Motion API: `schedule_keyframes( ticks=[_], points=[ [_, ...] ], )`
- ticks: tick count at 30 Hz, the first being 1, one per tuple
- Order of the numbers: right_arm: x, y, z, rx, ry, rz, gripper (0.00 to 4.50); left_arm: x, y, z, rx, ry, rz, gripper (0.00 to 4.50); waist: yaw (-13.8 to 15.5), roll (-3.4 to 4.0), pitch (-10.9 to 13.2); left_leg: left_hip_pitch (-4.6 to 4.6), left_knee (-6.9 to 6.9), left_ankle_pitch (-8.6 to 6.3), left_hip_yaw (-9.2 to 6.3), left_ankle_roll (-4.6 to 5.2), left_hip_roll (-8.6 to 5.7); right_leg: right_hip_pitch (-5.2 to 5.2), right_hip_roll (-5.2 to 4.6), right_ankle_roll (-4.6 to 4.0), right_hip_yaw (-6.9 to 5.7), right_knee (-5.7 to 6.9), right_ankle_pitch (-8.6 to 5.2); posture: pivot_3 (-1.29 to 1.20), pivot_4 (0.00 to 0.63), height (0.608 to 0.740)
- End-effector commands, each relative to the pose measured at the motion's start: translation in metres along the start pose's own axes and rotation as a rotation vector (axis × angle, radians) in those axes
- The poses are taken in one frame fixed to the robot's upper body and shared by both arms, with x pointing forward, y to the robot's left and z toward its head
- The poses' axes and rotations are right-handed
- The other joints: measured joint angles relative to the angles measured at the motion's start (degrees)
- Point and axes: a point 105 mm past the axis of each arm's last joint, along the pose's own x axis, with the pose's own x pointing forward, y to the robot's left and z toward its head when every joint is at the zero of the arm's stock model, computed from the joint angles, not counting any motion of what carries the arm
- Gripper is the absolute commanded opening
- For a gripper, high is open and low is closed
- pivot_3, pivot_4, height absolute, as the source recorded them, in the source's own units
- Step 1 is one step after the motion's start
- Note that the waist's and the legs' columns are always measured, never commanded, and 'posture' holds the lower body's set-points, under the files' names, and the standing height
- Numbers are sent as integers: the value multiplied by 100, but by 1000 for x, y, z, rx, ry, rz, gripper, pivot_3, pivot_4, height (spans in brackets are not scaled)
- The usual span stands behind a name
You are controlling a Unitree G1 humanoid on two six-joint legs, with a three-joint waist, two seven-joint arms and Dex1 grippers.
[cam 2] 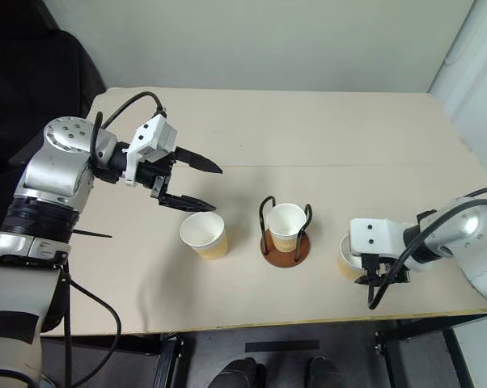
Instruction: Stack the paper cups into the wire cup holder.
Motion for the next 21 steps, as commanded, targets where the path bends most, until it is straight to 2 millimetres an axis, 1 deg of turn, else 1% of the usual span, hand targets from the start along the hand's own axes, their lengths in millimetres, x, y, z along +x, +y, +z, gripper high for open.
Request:
schedule_keyframes(
  ticks=[1, 2, 3, 8, 15, 18, 21],
  points=[
    [0, -4, 4, -59, 15, -5, 2443, -7, -2, 14, 56, -10, -23, 4500, -2, 0, 0, 0, 0, 0, 0, 0, 0, 0, 0, 0, 0, -1, 0, 0, 150, 740],
    [1, -4, 5, -63, 15, -1, 2150, -7, -2, 14, 55, -11, -23, 4500, -2, 0, 0, 0, 1, 0, 0, 1, 0, 0, 0, 0, 1, -1, 0, 0, 150, 740],
    [1, -4, 5, -68, 16, 2, 1750, -7, -3, 14, 55, -11, -23, 4500, -1, 0, 0, 0, 2, 0, 0, 1, 0, 0, 0, 0, 1, -1, 0, 0, 150, 740],
    [2, -2, 6, -92, 27, 19, 70, -7, -3, 13, 51, -12, -20, 4500, -2, 0, 0, 0, 1, 0, 0, 1, 0, 1, 0, 0, 0, -1, 0, 0, 150, 740],
    [-2, -4, 3, -108, 46, 19, 24, -5, -1, 11, 48, -14, -17, 4500, -1, 0, 0, 0, 1, 0, 0, 1, 0, 1, 0, 0, 0, -1, 0, 0, 150, 740],
    [-17, -15, 7, -121, 50, -31, 24, -4, 0, 11, 50, -15, -15, 4500, -7, 0, 0, 0, 2, 0, 1, 1, 0, 1, -1, 0, 0, -1, 0, 0, 150, 740],
    [-37, -29, 18, -158, 45, -107, 24, -5, 1, 10, 51, -11, -11, 4500, -20, 1, 0, 0, 1, 0, 1, 1, 0, 1, 0, 0, 1, 0, 0, 0, 150, 740]
  ],
)
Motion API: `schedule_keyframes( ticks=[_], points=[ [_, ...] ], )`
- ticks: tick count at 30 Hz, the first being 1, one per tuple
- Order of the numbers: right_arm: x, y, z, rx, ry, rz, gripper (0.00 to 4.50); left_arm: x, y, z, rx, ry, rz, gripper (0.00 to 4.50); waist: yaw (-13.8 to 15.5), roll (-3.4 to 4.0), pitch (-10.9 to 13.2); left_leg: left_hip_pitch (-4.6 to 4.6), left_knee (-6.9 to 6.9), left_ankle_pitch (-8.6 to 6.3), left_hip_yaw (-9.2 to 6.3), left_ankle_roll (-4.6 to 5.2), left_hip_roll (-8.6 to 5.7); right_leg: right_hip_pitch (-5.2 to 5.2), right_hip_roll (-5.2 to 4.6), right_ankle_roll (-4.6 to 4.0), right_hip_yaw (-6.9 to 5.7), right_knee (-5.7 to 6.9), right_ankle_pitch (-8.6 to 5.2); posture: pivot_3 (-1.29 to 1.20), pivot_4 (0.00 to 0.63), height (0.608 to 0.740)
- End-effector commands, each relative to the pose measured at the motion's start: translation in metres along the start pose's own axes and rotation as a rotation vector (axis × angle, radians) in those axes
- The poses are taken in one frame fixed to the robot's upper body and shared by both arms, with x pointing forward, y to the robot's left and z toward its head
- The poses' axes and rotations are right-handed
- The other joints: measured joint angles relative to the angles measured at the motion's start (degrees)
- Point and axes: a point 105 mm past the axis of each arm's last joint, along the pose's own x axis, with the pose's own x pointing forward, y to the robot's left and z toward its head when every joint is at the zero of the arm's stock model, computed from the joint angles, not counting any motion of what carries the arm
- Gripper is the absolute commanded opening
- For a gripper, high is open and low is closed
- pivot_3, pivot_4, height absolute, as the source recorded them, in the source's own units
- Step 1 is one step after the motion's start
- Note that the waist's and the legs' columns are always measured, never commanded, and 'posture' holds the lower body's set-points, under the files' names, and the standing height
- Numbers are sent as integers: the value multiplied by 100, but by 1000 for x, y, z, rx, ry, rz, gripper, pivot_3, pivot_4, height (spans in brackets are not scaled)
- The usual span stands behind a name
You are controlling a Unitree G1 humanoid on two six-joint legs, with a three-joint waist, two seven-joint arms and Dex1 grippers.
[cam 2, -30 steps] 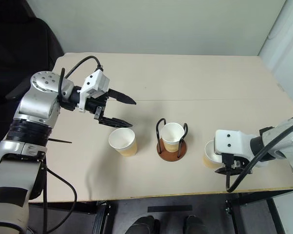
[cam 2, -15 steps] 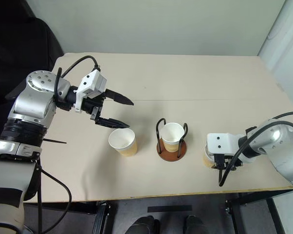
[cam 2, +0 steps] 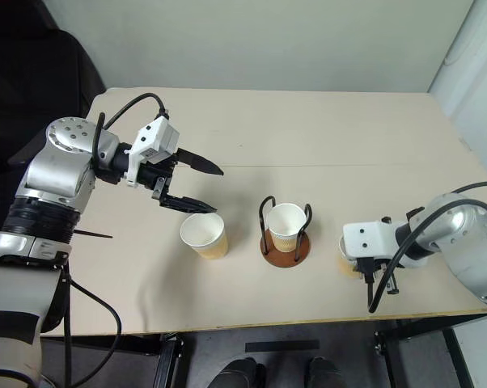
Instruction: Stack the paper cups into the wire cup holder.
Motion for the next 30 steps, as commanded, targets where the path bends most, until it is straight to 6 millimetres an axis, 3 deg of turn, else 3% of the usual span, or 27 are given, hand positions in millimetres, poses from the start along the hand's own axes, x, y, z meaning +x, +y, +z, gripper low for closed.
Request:
schedule_keyframes(
  ticks=[1, 9, 15, 22, 30],
  points=[
    [-38, -24, 16, -76, 2, -144, 24, -7, 1, 10, 50, -13, -4, 4500, -9, 0, 0, 0, 0, 0, 0, 0, 0, -1, 0, 0, 0, 0, 0, 0, 150, 740],
    [-67, -46, 44, -167, -27, -206, 24, -3, 3, 11, 56, -16, -10, 4500, -17, 0, 0, -1, -2, 0, -3, 1, -1, -1, 0, 0, -2, -4, 0, 0, 150, 740],
    [-81, -65, 79, -284, -62, -257, 24, 1, 5, 11, 59, -21, -16, 4500, -42, 1, 0, -1, -6, 0, -3, 1, 1, -7, 1, -1, -3, -3, -1, 0, 150, 740],
    [-69, -65, 110, -375, -118, -215, 24, 4, 5, 10, 56, -24, -25, 4500, -39, 1, 0, -4, -8, 0, -6, 1, -1, -10, 0, -3, -5, -8, -2, 0, 150, 740],
    [-46, -65, 121, -403, -139, -167, 24, 6, 4, 8, 51, -25, -30, 4500, -42, 1, 0, -6, -7, 0, -7, 1, -1, -11, 0, -5, -7, -8, -3, 0, 150, 740]
  ],
)
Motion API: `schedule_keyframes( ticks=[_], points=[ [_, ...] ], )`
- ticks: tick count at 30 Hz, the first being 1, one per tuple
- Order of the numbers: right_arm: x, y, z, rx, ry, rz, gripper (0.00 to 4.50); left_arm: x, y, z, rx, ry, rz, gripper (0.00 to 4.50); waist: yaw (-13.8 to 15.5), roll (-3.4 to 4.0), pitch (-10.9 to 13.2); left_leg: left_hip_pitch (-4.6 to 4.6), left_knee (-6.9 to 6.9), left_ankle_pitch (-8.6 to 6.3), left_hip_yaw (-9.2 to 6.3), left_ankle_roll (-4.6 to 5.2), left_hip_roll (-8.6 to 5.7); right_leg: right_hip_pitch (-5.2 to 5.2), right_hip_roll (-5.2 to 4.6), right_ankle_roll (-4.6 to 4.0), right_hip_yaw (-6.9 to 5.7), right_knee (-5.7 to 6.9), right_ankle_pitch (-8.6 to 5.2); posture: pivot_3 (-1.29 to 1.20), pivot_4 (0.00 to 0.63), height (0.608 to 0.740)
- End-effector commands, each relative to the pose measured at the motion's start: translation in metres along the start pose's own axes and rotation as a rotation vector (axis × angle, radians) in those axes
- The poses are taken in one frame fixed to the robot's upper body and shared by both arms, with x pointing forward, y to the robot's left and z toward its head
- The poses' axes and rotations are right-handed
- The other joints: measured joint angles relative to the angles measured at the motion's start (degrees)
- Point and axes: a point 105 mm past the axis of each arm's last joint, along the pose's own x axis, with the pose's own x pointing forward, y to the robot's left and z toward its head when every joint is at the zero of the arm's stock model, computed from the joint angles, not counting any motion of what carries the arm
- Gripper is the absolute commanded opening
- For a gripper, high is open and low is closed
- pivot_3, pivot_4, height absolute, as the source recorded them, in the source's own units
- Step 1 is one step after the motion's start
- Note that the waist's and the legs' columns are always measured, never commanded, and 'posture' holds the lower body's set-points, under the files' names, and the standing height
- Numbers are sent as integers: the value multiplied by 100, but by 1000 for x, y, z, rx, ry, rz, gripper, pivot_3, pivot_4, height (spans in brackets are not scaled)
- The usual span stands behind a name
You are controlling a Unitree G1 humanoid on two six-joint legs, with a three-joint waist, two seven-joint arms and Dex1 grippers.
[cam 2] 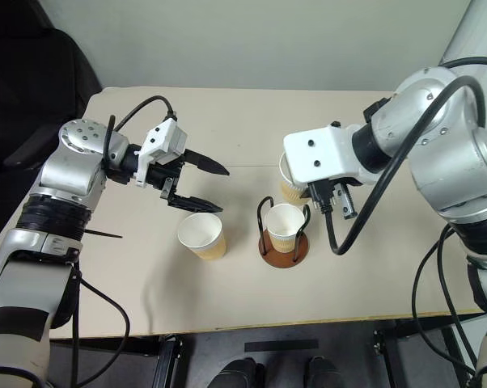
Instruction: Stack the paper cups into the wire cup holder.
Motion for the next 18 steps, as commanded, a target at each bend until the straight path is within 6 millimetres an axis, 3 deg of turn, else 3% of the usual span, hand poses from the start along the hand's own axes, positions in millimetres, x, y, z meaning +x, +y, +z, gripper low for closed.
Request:
schedule_keyframes(
  ticks=[1, 18],
  points=[
    [1, -3, 5, -28, 6, -15, 24, -4, 0, 9, 43, -8, -19, 4500, -1, 0, 0, 0, 0, 0, 0, 0, 0, 0, 0, 0, 0, 0, 0, 0, 150, 740],
    [21, 17, 3, -4, -12, 79, 24, -6, -1, 11, 43, -8, -17, 4500, -1, 0, 0, -1, -4, 0, 0, 0, 1, -2, 0, -3, 0, -2, -2, 0, 150, 740]
  ],
)
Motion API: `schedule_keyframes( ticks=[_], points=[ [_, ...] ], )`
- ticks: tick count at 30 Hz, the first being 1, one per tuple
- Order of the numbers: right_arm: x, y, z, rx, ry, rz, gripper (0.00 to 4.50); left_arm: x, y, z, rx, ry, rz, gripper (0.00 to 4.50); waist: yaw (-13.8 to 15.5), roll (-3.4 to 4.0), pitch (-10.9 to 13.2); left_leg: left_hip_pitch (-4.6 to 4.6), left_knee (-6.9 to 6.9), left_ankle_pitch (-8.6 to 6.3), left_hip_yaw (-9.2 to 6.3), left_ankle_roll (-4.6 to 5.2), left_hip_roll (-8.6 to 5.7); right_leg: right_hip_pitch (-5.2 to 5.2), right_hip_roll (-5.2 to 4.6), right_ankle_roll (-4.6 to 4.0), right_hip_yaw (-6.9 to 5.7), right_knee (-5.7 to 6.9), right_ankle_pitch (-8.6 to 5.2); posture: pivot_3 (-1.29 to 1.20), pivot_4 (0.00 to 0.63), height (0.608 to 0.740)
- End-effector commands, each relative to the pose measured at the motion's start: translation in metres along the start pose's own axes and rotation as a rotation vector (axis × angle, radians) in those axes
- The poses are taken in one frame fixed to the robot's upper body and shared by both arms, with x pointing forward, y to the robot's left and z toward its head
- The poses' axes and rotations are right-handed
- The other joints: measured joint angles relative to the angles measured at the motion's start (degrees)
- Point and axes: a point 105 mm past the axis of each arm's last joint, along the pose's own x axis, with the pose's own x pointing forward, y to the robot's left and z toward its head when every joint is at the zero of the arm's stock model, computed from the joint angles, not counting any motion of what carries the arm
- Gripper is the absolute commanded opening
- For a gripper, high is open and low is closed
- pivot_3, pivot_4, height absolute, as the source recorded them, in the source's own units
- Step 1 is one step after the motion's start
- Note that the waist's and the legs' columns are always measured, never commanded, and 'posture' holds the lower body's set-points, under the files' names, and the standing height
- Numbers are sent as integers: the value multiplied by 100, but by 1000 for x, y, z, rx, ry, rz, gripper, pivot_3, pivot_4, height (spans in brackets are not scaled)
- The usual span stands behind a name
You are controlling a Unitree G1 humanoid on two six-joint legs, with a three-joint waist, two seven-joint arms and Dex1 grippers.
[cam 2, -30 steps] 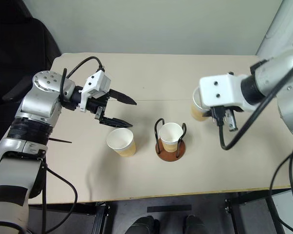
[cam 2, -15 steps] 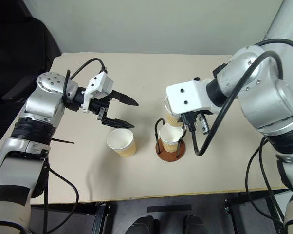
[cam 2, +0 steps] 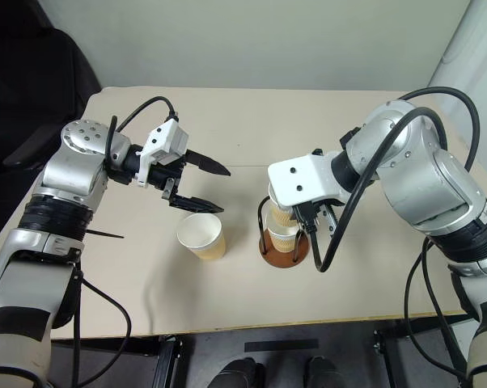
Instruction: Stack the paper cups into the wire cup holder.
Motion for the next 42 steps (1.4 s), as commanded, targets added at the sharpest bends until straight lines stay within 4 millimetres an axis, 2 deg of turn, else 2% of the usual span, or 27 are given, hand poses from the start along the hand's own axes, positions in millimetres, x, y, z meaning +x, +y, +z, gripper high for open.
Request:
schedule_keyframes(
  ticks=[1, 3, 6, 13, 16, 19, 21, 24, 36, 42],
  points=[
    [0, 1, 0, -22, 14, -9, 24, -7, -1, 11, 43, -7, -15, 4500, 0, 0, 0, 0, 0, 0, 0, 0, 0, 0, 0, 0, 0, 0, 0, 0, 150, 740],
    [4, 4, -2, -24, 17, 3, 24, -7, -1, 11, 44, -6, -14, 4500, 0, 0, 0, 0, 1, 0, 0, 0, -1, 1, 0, 0, 0, 0, 0, 0, 150, 740],
    [7, 5, -1, -26, 11, 10, 616, -7, -1, 11, 44, -5, -14, 4500, 0, 0, 0, 0, 0, 0, 0, 0, 0, 0, 0, 0, 0, 0, 0, 0, 150, 740],
    [9, -3, 12, -10, -65, -38, 2948, -8, -1, 11, 41, 1, -11, 4500, -3, 0, 0, 0, 0, 0, 0, 0, 0, 0, 0, 0, 0, 0, 0, 0, 150, 740],
    [4, -15, 18, 5, -102, -103, 2948, -10, -1, 10, 41, 5, -9, 4500, -4, 0, 0, 0, 0, 0, 0, 0, 0, 0, 0, 0, 0, -1, 0, 0, 150, 740],
    [-18, -36, 23, 76, -162, -228, 2948, -13, 0, 11, 42, 18, -1, 4500, -5, 0, 0, -1, 0, 0, 0, 0, 0, -3, 0, 0, 0, 0, 0, 0, 150, 740],
    [-35, -42, 26, 123, -211, -282, 2948, -17, 3, 11, 50, 37, 16, 4500, -1, 0, 0, -4, -1, 0, -1, 0, 0, -6, 0, -1, 0, -1, 0, 0, 150, 740],
    [-52, -38, 35, 180, -290, -293, 2948, -24, 7, 13, 65, 65, 38, 4500, 6, 0, 0, -11, -2, 0, -3, 0, -1, -9, 0, -2, -2, -7, -1, 0, 150, 740],
    [-84, -21, 52, 362, -441, -329, 2948, -30, 3, 2, 45, 142, 14, 4500, 0, 1, 1, -19, -7, 1, -1, -2, -2, -20, 0, -6, 0, -9, -4, 0, 150, 740],
    [-82, -10, 48, 405, -412, -337, 2948, -26, -2, -7, 27, 165, -25, 4500, 4, 1, 1, -21, -7, 1, -2, -2, -1, -24, 1, -5, -1, -8, -4, 0, 150, 740]
  ],
)
